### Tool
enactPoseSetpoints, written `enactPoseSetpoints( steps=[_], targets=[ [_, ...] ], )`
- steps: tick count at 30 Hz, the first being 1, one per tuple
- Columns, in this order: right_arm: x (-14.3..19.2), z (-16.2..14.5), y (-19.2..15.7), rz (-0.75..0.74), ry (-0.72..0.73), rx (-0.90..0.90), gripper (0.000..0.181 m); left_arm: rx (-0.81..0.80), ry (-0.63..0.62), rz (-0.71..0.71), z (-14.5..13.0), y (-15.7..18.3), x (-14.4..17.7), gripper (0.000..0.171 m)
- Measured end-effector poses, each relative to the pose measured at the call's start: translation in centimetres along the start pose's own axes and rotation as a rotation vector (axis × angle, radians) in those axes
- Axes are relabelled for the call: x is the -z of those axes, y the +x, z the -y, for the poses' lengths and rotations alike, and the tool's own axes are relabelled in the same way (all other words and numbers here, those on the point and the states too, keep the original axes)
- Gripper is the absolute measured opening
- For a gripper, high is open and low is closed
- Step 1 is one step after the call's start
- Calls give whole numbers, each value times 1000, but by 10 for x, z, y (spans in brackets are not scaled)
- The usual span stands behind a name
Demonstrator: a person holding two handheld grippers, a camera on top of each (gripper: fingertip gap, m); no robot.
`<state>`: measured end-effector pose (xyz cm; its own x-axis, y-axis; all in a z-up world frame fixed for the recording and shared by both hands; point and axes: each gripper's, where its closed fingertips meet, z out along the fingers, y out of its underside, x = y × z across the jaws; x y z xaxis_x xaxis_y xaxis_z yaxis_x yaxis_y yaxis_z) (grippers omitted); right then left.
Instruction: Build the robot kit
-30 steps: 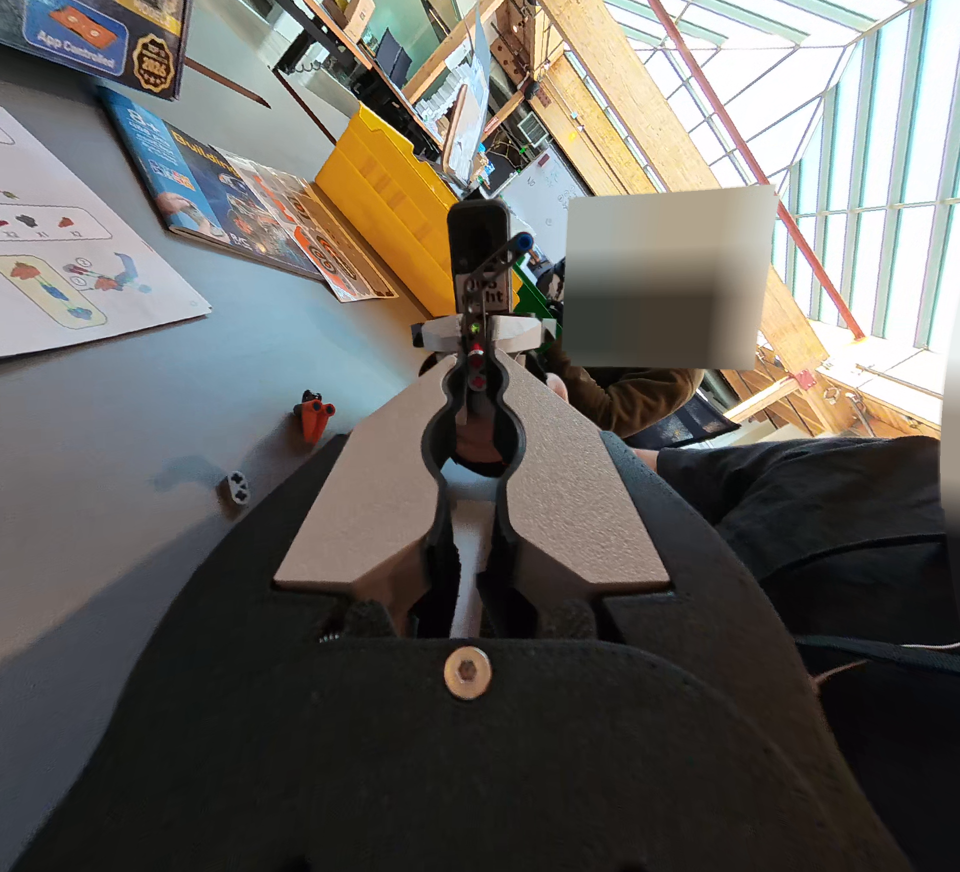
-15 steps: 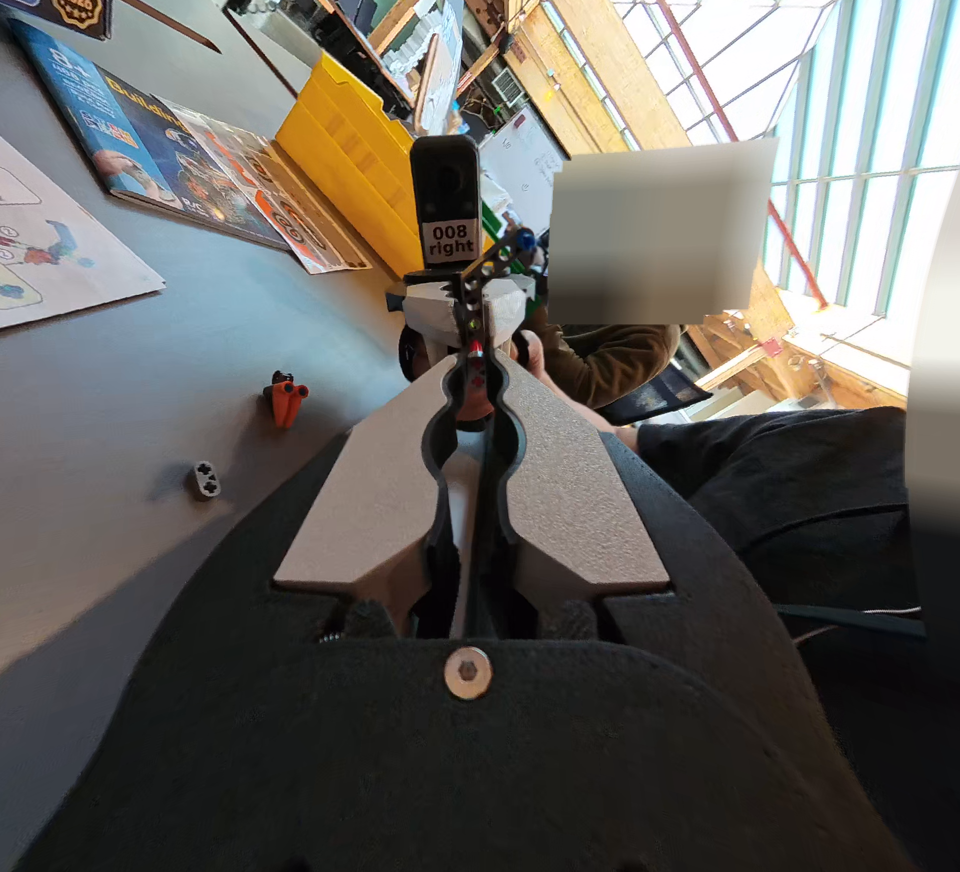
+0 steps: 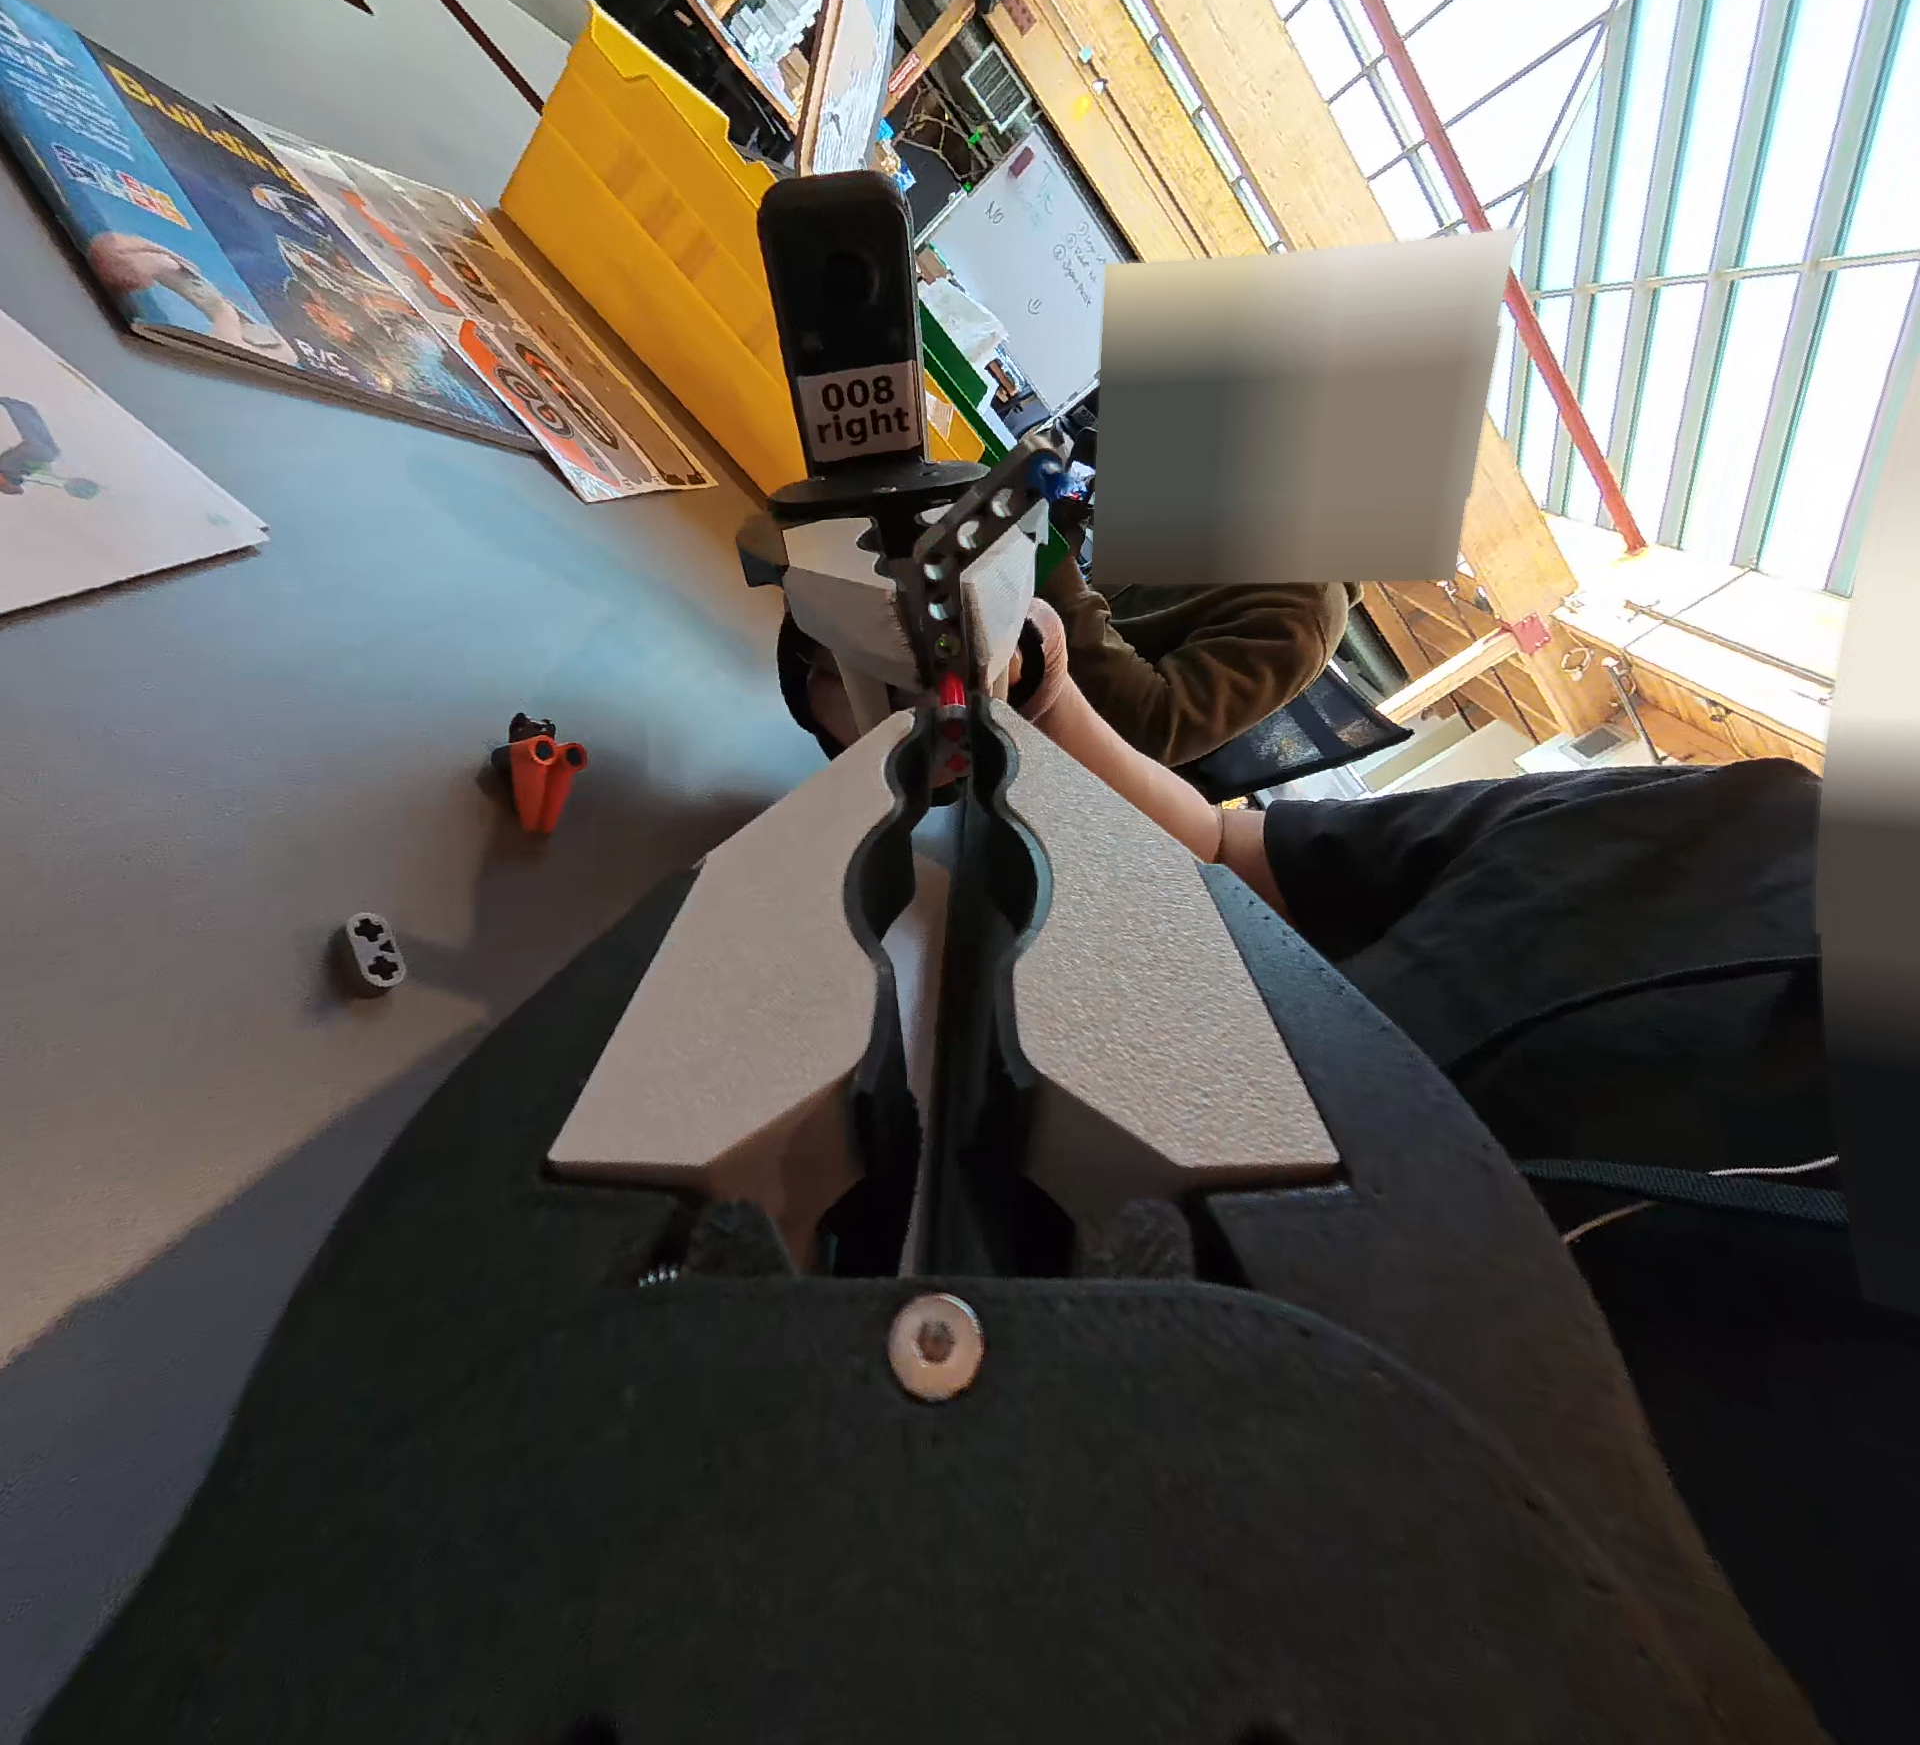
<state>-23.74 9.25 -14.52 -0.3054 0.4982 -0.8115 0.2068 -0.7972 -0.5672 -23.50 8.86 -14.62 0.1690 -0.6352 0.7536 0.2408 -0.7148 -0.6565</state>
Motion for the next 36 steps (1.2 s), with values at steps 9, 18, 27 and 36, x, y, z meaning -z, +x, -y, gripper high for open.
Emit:
enactPoseSetpoints(
  steps=[9,18,27,36],
  targets=[
    [-1,0,4,-24,14,-5,7,-31,5,38,1,-5,1,5],
    [-1,3,10,-62,41,4,8,-34,25,68,4,-10,2,5],
    [-1,8,16,-113,87,5,7,-17,39,93,5,-16,3,5],
    [1,-1,12,-108,-7,33,7,19,8,54,0,-13,1,5]
  ],
)
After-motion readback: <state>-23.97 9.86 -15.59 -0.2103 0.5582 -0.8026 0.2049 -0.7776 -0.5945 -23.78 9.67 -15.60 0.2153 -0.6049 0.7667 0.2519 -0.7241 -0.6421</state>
